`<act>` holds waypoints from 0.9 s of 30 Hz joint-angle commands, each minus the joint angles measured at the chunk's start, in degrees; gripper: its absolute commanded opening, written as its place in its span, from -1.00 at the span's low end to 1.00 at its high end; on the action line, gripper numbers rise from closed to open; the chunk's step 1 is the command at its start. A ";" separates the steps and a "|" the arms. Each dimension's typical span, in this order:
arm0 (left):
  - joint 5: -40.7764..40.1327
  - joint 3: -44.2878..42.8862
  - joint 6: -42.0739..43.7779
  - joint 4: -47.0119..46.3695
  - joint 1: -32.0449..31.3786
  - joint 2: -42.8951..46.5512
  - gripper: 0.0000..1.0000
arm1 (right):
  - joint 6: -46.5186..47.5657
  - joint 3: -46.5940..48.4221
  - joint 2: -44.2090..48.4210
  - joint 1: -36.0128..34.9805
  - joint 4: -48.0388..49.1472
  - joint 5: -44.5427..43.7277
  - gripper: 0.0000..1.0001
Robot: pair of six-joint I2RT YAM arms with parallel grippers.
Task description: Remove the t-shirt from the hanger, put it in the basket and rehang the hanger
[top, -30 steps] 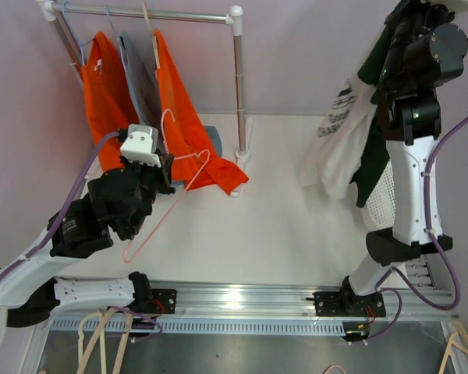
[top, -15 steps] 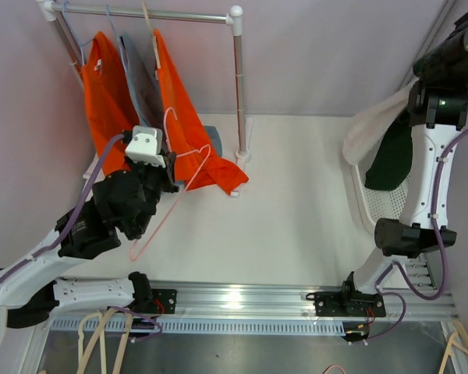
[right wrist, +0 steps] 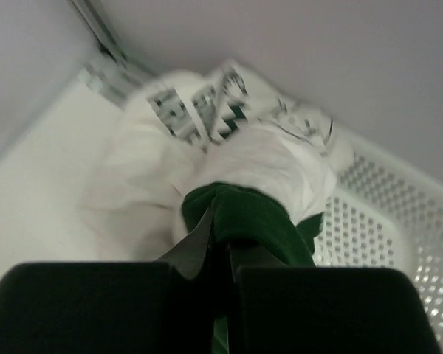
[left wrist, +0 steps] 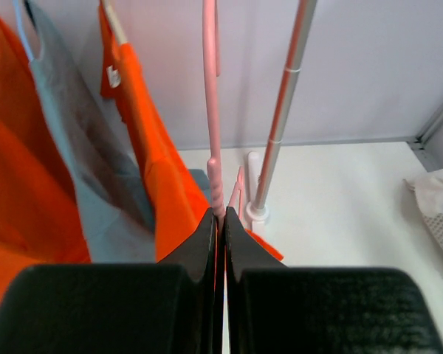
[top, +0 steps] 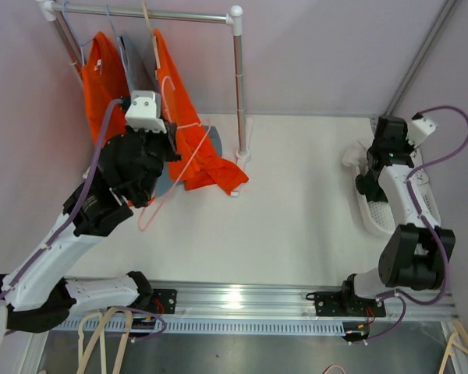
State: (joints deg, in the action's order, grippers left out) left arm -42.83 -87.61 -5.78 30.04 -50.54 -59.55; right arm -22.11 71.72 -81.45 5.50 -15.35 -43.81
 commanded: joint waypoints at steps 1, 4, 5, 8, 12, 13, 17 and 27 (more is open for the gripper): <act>3.63 -4.49 2.87 -4.63 0.45 -2.40 -0.99 | -15.12 -3.95 -3.79 4.50 -6.08 4.15 -1.00; 5.02 -8.09 5.69 -8.24 1.15 -4.78 -0.99 | -15.77 -5.72 -8.10 7.68 -6.88 13.74 -0.95; 5.73 -9.67 5.61 -9.03 2.37 -6.18 -0.99 | -15.34 -5.20 -9.15 7.77 -8.19 14.54 -0.76; 8.37 -12.39 6.93 -10.71 6.06 -9.51 -0.99 | -14.98 -1.25 -10.57 7.69 -12.14 11.66 0.28; 8.29 -16.27 8.15 -10.61 8.09 -13.13 -0.99 | -10.42 5.34 -6.89 7.60 -14.34 7.78 0.70; 8.64 -16.19 8.15 -11.84 8.53 -13.31 -0.99 | -9.54 8.92 -6.36 7.42 -15.05 7.08 0.70; 12.76 -16.70 6.84 -12.90 13.44 -14.19 -0.99 | -5.32 16.49 -3.98 6.20 -17.86 8.91 0.75; 24.98 -14.33 8.86 -20.80 19.17 -17.35 -0.99 | 2.77 11.87 11.13 -1.71 -10.23 28.78 0.99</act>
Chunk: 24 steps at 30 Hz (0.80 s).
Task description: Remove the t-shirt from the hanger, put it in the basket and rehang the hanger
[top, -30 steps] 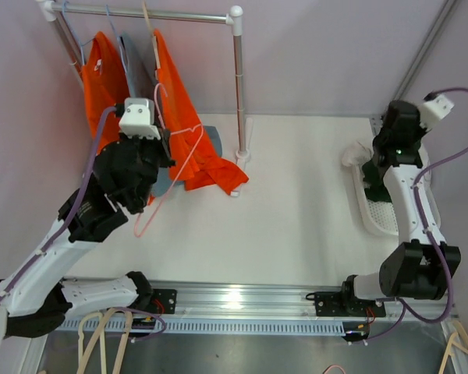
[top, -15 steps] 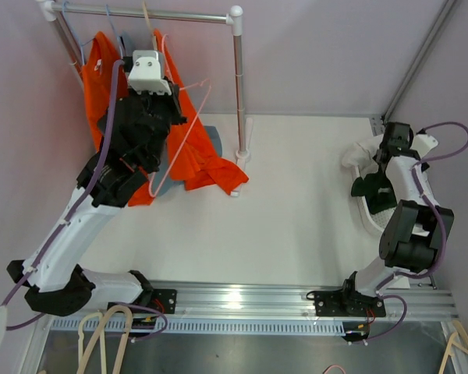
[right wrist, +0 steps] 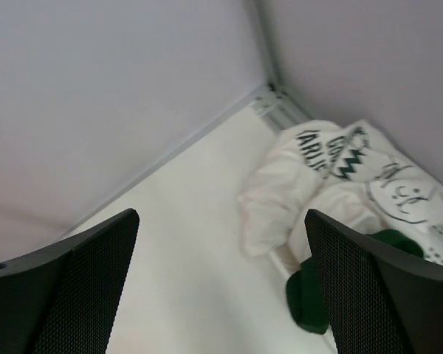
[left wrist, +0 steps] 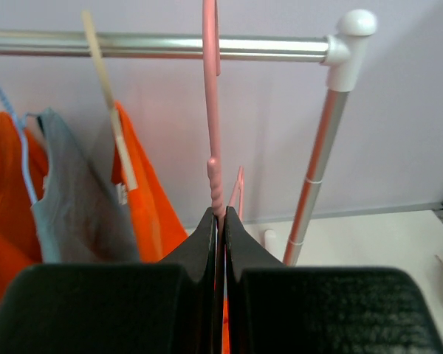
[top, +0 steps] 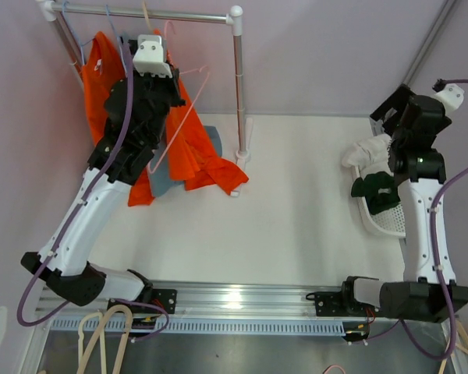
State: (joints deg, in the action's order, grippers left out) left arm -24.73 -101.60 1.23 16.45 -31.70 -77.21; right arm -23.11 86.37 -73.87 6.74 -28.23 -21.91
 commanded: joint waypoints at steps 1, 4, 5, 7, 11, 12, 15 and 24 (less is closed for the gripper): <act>7.93 -2.44 2.36 -7.39 0.33 -0.91 -0.99 | 4.30 -3.39 4.86 -4.09 3.09 7.84 0.99; 7.07 -5.79 3.42 -5.99 0.33 -4.25 -0.99 | 3.95 -4.80 6.19 -5.16 3.00 11.44 0.99; 6.54 -8.15 3.77 -6.08 0.33 -5.40 -0.99 | 3.95 -5.24 6.54 -6.29 3.00 12.06 0.99; 6.19 -9.57 3.86 -6.08 0.41 -8.39 -0.99 | 3.95 -6.99 8.38 -8.66 3.70 12.16 0.99; 4.35 -17.64 2.73 -3.97 0.41 -15.06 -0.99 | 4.04 -10.77 12.25 -14.20 5.99 11.36 0.99; 4.43 -19.49 2.81 -3.97 0.41 -16.38 -0.99 | 3.95 -11.39 12.95 -14.74 6.51 11.54 0.99; 3.99 -23.18 3.16 -5.28 0.33 -20.86 -0.99 | 4.21 -12.54 14.45 -15.88 7.22 12.85 0.99; 2.76 -32.17 4.39 -4.22 0.33 -30.54 -0.99 | 5.62 -14.91 17.00 -17.11 7.66 14.35 0.99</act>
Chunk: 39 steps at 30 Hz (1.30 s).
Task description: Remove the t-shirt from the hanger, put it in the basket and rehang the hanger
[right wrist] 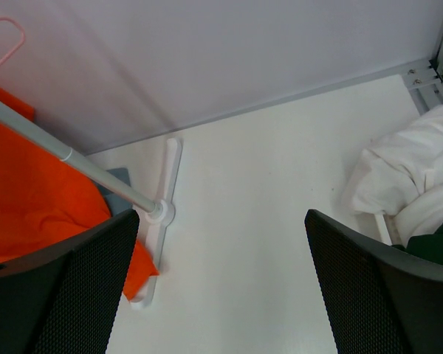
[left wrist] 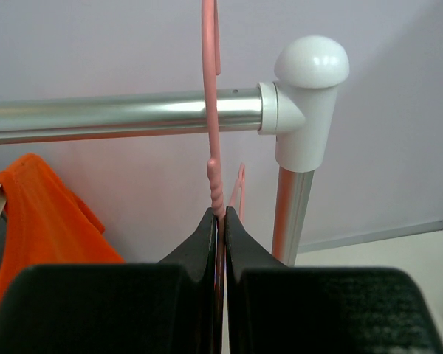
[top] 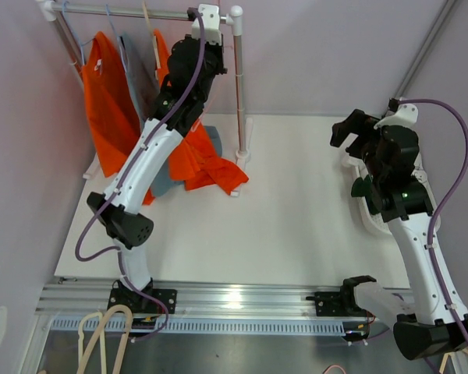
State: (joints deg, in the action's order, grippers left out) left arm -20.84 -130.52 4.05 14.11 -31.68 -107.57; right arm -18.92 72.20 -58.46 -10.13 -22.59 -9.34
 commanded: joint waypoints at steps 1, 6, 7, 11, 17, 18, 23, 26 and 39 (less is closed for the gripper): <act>-1.22 -3.34 2.01 -2.15 0.39 -0.53 -0.99 | 1.34 -1.01 2.03 -0.33 2.28 2.05 0.99; -0.96 -2.64 1.49 -1.54 0.48 -1.77 -0.99 | 1.43 -1.80 3.26 -0.33 2.02 2.31 0.99; -1.04 -1.33 1.22 -1.45 0.48 -1.51 -0.99 | 1.51 -1.72 3.17 -0.33 1.85 2.49 0.99; -0.87 1.66 -0.45 -1.45 0.48 1.04 -0.66 | 1.43 -1.54 2.65 -0.50 1.93 3.19 0.99; 0.18 5.36 0.25 -3.48 0.57 7.37 -0.03 | 1.34 -1.63 2.21 -0.85 1.94 3.80 0.99; 0.36 5.36 0.17 -3.21 0.57 8.16 -0.02 | 1.43 -1.63 2.21 -1.03 1.93 3.72 0.99; 3.60 5.10 1.04 -0.23 1.79 13.42 0.16 | 1.34 -1.28 1.59 -1.82 2.11 3.80 0.99; 6.68 5.97 -2.02 1.70 5.13 16.06 0.18 | 1.34 -0.31 0.89 -2.52 2.02 3.98 0.99; -9.39 -2.44 -5.90 10.58 11.12 9.93 0.12 | 0.02 1.62 -0.87 -4.46 2.11 4.68 0.99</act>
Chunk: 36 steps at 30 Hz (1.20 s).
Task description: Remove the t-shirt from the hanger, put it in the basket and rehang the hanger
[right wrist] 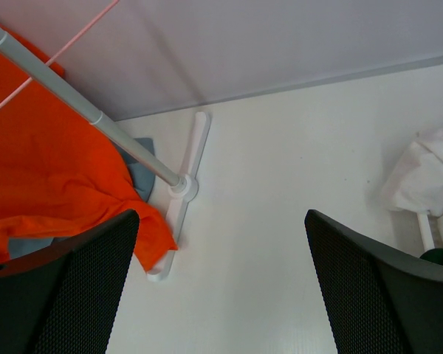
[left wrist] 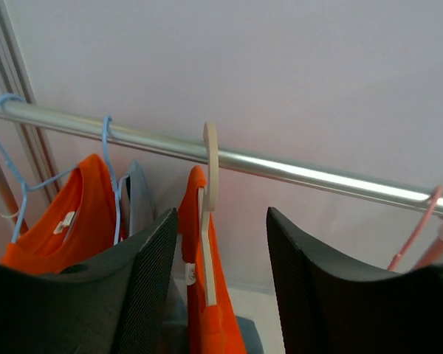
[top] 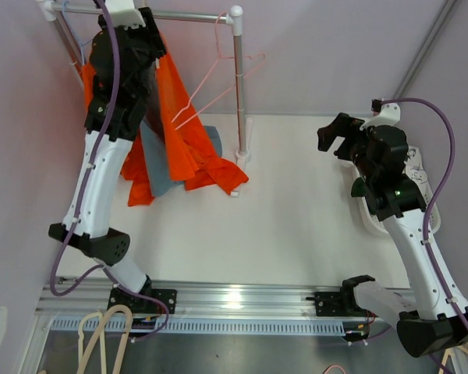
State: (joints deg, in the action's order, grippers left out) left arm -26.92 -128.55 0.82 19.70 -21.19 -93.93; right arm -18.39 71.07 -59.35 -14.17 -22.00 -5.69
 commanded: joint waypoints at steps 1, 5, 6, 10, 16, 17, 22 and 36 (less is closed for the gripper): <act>-3.84 -5.12 -2.84 5.52 0.62 -5.46 0.11 | -0.50 2.85 0.11 -0.50 1.43 1.04 0.99; -5.51 -5.13 -2.49 4.91 0.71 -7.84 0.09 | -0.33 3.02 0.29 -0.68 0.91 0.60 0.99; -5.86 -5.13 -2.32 4.73 0.71 -8.20 0.08 | -0.24 2.94 0.38 -0.68 0.82 0.42 0.99; -6.92 -4.69 -2.05 2.45 1.15 -9.95 0.06 | -0.15 2.76 0.38 -0.68 0.73 0.51 0.99; -8.67 -3.11 0.22 -2.21 1.59 -11.71 0.01 | 0.37 2.58 0.12 -0.68 0.91 0.33 0.99; -8.77 -4.07 0.58 -2.30 1.76 -12.15 0.01 | 0.64 2.85 0.03 -0.68 0.73 -0.02 0.99; -8.42 -6.45 -0.20 -1.77 3.08 -15.40 0.00 | 0.90 3.11 -0.41 -0.68 1.17 -0.28 0.99; -5.87 -9.70 -0.38 -3.53 5.37 -20.15 -0.70 | 1.52 3.73 -1.82 -0.77 1.79 -0.37 0.99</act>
State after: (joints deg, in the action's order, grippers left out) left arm -33.89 -134.47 0.49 18.00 -17.02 -113.27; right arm -17.89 72.55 -61.14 -14.57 -21.96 -5.58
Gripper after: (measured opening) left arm 0.168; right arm 0.993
